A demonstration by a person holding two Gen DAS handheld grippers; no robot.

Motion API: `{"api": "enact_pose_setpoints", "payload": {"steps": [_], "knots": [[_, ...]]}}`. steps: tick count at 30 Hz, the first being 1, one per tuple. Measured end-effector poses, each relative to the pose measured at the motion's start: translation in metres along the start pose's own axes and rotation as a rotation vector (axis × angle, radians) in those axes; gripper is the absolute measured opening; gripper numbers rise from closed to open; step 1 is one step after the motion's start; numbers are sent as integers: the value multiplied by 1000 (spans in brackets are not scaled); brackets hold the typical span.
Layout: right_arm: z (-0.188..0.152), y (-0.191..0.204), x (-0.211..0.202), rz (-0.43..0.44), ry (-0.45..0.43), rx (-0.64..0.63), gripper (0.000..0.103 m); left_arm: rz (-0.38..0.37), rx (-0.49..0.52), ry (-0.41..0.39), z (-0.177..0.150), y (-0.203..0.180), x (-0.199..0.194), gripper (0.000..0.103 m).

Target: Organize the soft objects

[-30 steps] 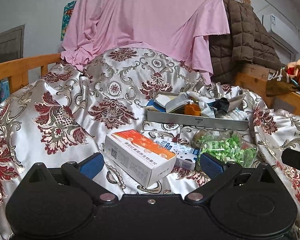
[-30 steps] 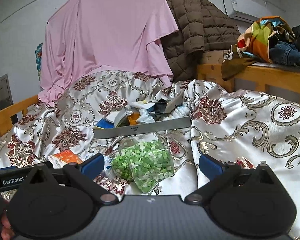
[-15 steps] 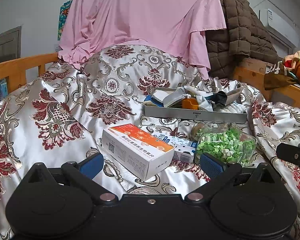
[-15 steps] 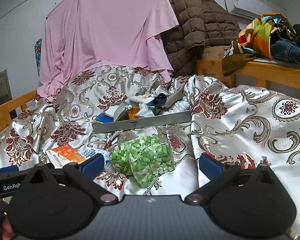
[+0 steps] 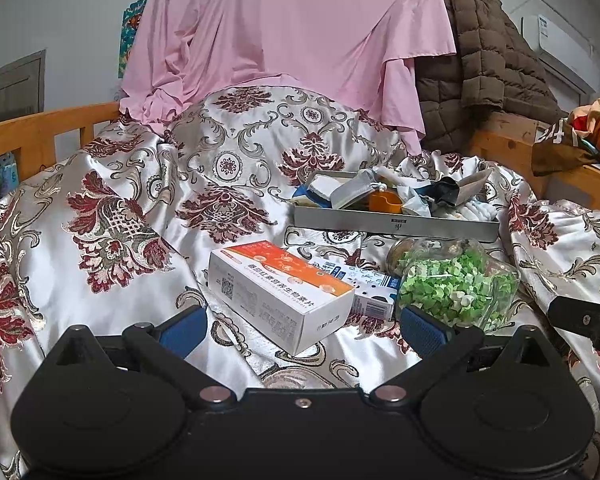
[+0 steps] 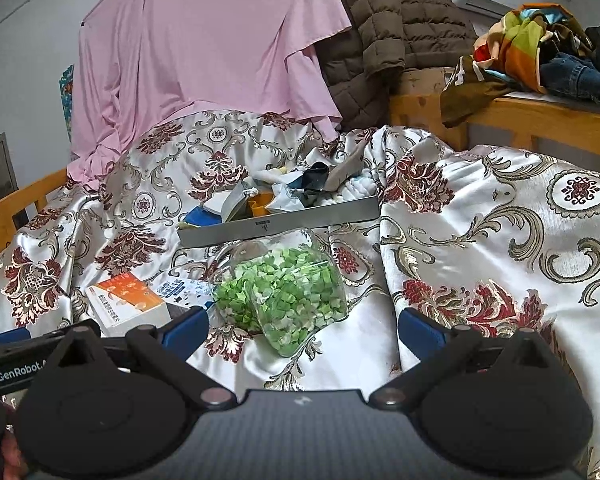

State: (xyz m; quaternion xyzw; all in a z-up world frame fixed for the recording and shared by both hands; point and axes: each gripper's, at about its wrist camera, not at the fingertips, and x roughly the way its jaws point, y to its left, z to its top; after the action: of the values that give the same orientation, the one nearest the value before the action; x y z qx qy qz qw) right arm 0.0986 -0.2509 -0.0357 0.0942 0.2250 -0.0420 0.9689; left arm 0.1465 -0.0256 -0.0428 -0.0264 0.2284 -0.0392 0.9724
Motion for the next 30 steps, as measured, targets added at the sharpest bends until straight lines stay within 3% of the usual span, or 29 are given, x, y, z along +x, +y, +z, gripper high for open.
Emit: {"api": "enact_pose_setpoints", "payload": {"steps": [30], "knots": [[-4,1,10,-26,18,-28,103,1,7,6,-4,1,1,102]]}}
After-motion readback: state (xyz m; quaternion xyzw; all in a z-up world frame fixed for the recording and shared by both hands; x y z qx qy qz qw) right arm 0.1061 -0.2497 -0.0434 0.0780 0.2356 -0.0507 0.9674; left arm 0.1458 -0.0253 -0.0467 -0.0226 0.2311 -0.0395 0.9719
